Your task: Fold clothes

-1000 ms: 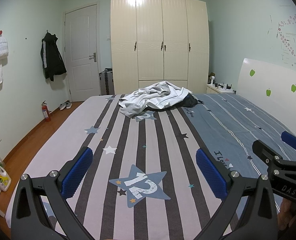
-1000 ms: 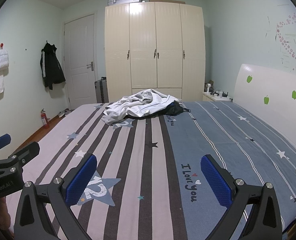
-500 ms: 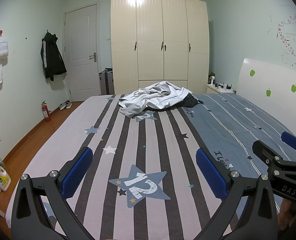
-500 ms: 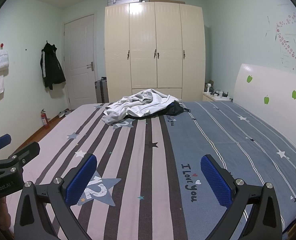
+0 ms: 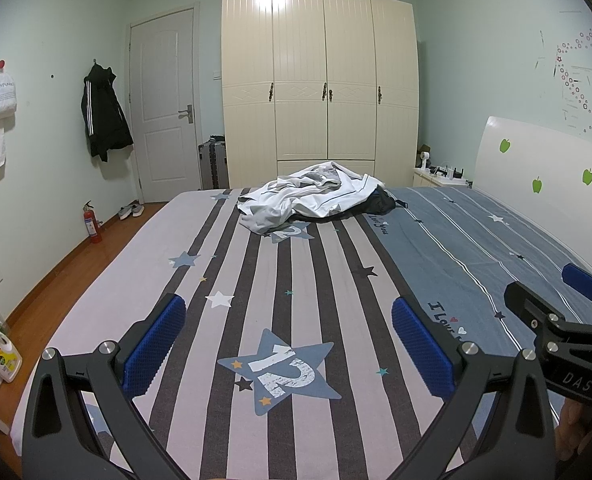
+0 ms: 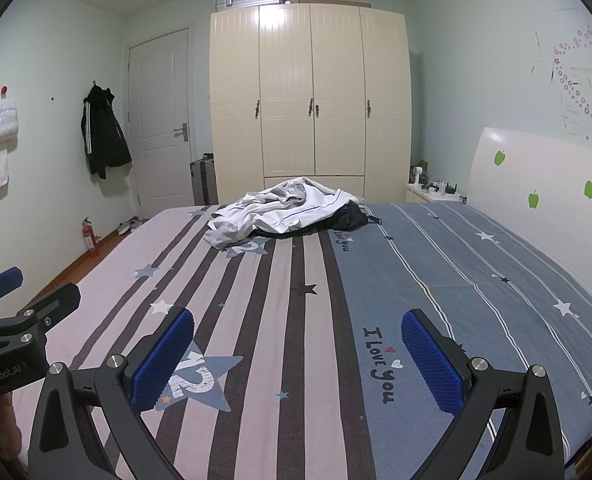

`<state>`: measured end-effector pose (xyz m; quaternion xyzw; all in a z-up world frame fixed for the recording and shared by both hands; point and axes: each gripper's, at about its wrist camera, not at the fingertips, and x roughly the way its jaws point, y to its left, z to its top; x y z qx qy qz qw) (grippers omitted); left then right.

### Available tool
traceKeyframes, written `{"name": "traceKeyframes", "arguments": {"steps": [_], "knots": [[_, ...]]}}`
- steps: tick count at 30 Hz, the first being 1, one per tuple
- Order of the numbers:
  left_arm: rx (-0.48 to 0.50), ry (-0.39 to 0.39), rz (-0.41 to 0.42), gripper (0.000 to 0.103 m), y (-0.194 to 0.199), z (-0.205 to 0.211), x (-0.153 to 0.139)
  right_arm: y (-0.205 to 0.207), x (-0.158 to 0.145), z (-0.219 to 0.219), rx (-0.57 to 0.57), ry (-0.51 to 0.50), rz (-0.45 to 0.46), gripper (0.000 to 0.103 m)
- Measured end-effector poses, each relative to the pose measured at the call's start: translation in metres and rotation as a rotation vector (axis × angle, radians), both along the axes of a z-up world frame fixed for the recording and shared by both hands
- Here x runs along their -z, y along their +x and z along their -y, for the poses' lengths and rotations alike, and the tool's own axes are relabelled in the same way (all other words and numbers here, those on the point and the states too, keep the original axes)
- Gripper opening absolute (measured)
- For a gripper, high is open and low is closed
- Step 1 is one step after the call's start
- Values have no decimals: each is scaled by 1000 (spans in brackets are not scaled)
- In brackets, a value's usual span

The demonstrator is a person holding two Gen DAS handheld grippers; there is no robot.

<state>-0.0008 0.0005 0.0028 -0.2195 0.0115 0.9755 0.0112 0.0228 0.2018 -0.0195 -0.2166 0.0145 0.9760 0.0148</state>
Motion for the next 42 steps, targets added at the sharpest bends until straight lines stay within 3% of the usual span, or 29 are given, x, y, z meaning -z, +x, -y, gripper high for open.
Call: {"name": "traceKeyframes", "arguments": {"steps": [11,17,21,25,28,30,32,35,38,39,42], "knots": [[7,-2,8,102,-1,1,1,0,0,-1,7,-3,3,103],[11,34,-26,102,0,8,-4,-1,-1,-3,30,0,-5,103],[-25,-6,4,102,-14,10,9,-10,6,-16,9,-86,24,103],[-21,16,52,101,-48,18,39,-35,31,-33,26,-126,78,103],[31,106,31,102,-87,22,66,-64,55,-43,28,-115,96,103],[32,68,16,102,-121,16,86,-95,78,-46,28,-76,100,103],[54,22,-59,102,-157,9,102,-129,98,-47,30,-37,93,103],[175,42,-93,102,-219,6,123,-186,122,-47,18,28,37,103],[193,69,14,101,-279,9,142,-245,143,-46,7,42,42,103],[156,74,60,101,-303,13,150,-261,148,-47,7,28,54,103],[82,42,84,101,-353,18,162,-306,159,-47,15,19,73,103]]}}
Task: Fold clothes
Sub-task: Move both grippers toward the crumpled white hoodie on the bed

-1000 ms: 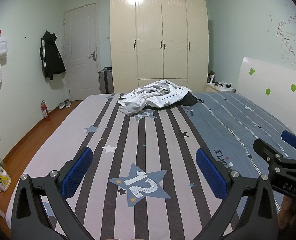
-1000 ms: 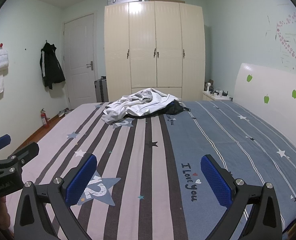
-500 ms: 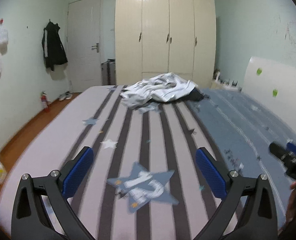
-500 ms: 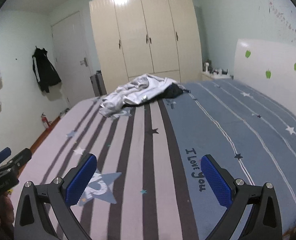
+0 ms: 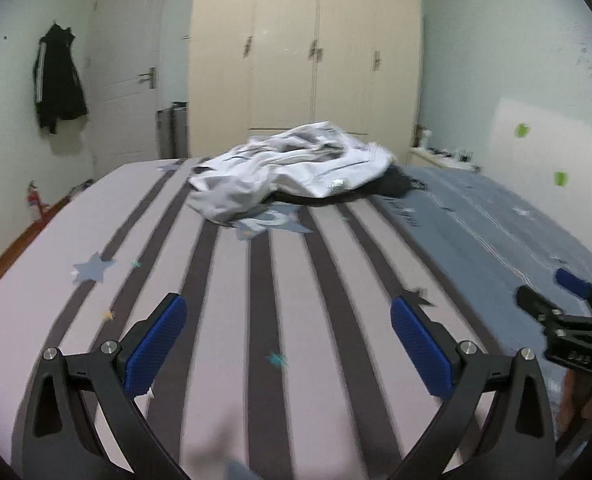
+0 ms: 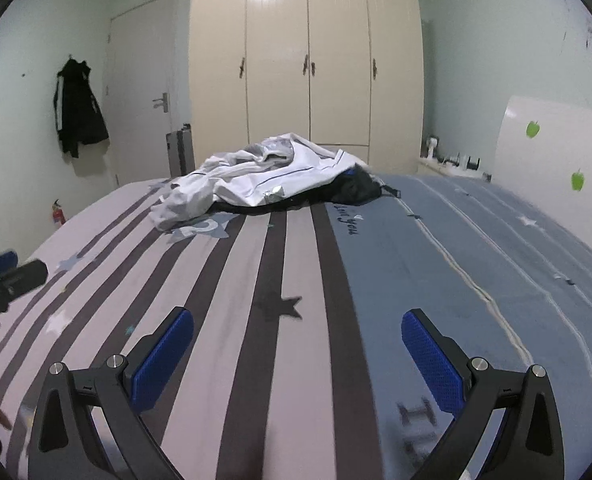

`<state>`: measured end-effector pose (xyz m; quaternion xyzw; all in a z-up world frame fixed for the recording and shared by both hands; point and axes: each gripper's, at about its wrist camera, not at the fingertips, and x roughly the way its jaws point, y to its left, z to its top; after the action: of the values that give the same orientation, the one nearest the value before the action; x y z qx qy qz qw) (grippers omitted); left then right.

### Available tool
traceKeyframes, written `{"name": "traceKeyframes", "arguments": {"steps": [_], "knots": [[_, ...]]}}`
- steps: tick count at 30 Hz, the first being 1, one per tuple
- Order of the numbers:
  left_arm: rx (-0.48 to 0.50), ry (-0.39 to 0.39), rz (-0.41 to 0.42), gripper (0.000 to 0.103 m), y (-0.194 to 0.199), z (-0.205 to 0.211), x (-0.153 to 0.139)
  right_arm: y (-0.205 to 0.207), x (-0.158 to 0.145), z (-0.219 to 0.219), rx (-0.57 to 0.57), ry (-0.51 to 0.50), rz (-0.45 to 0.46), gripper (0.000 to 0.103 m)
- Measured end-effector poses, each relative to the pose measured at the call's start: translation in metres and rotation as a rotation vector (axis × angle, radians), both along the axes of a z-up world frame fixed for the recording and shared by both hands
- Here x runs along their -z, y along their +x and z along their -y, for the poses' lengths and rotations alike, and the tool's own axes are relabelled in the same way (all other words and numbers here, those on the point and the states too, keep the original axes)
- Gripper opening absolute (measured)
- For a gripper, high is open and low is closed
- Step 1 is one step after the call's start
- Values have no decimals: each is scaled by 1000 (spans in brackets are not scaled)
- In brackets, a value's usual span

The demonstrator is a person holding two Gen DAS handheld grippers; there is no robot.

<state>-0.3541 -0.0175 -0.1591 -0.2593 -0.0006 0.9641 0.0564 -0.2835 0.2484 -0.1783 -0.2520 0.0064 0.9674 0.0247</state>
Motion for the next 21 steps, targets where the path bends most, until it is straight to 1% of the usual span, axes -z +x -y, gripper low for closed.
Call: {"name": "traceKeyframes", "arguments": {"steps": [2,4,6,7,9,12,14,17,19,21], "knots": [[-35,-32,19,101,-39,5,7,-36,3,3,-17,7,27,103],[-74,-45,34,101,-83,10,12,-73,5,3,-33,-6,54,103],[-115,-58,49,101,-126,15,18,-115,8,2,-25,-16,83,103],[-128,-53,56,98,-146,16,21,-137,10,1,-21,-25,95,103],[-131,-47,84,94,-188,19,26,-185,15,-3,-10,-45,113,103],[-125,-53,123,93,-254,19,39,-251,26,-5,-10,-56,127,103],[-135,-55,157,93,-291,19,53,-296,38,-1,-27,-48,155,102],[-173,-64,195,90,-336,18,75,-352,52,9,-45,-8,174,102],[-190,-72,216,87,-363,20,88,-377,59,11,-49,9,176,102],[-187,-84,242,85,-382,20,101,-401,65,14,-52,23,178,102]]}}
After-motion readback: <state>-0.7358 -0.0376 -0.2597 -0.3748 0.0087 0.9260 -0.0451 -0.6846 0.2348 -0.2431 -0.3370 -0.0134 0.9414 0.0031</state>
